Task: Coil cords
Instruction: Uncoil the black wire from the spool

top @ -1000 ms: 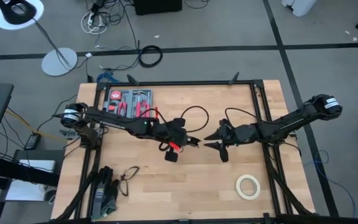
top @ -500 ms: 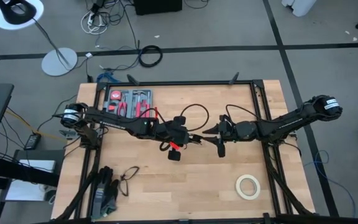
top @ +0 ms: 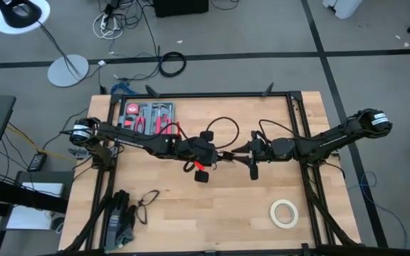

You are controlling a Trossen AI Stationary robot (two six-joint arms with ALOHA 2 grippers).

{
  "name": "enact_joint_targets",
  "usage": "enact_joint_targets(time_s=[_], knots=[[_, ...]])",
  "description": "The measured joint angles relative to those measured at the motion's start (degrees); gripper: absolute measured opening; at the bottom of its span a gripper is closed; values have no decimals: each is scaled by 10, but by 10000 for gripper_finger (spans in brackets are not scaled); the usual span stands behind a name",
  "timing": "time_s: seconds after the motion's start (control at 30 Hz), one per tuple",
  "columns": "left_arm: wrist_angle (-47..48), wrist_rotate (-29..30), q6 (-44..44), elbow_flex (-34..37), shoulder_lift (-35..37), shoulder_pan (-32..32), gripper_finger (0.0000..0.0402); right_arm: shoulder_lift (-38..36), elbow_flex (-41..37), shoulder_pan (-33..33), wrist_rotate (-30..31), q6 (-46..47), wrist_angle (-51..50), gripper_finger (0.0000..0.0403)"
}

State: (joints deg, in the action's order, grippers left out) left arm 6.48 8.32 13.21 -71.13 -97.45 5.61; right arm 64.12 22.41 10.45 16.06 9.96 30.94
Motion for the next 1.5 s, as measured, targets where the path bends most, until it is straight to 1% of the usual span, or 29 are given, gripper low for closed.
enact_joint_targets(time_s=[0.07,0.13,0.3,0.33,0.47,0.57,0.63,0.83,0.93,1.07,1.2,1.27,1.37,1.5], knots=[[-1,3,0,0,0,0,5,1,0,-3,0,-1,0,107],[-1,5,0,0,0,0,5,4,0,-5,0,-1,0,90],[-1,8,3,1,-1,0,5,6,0,-5,2,-24,-3,19],[0,8,4,1,-1,0,5,6,0,-5,2,-29,-4,13],[0,12,0,1,-1,0,7,6,0,-7,5,-25,-4,10],[1,13,-2,1,-1,0,16,6,0,-7,7,-24,-8,8],[2,15,-4,1,-1,0,25,6,0,-8,7,-22,-12,8],[13,53,-17,0,1,0,62,7,0,-9,16,-21,-20,2],[15,53,-19,-1,6,0,79,7,0,-9,22,-22,-34,0],[24,51,-19,-2,10,0,86,7,0,-9,26,-23,-37,0],[57,51,-31,-1,17,0,87,7,0,-9,32,-23,-40,0],[92,51,-53,-1,24,0,87,7,0,-9,44,-26,-47,0],[142,51,-94,-1,31,0,87,7,0,-9,46,-27,-58,0],[189,50,-151,-1,32,-4,87,7,0,-8,19,-40,-53,0]])
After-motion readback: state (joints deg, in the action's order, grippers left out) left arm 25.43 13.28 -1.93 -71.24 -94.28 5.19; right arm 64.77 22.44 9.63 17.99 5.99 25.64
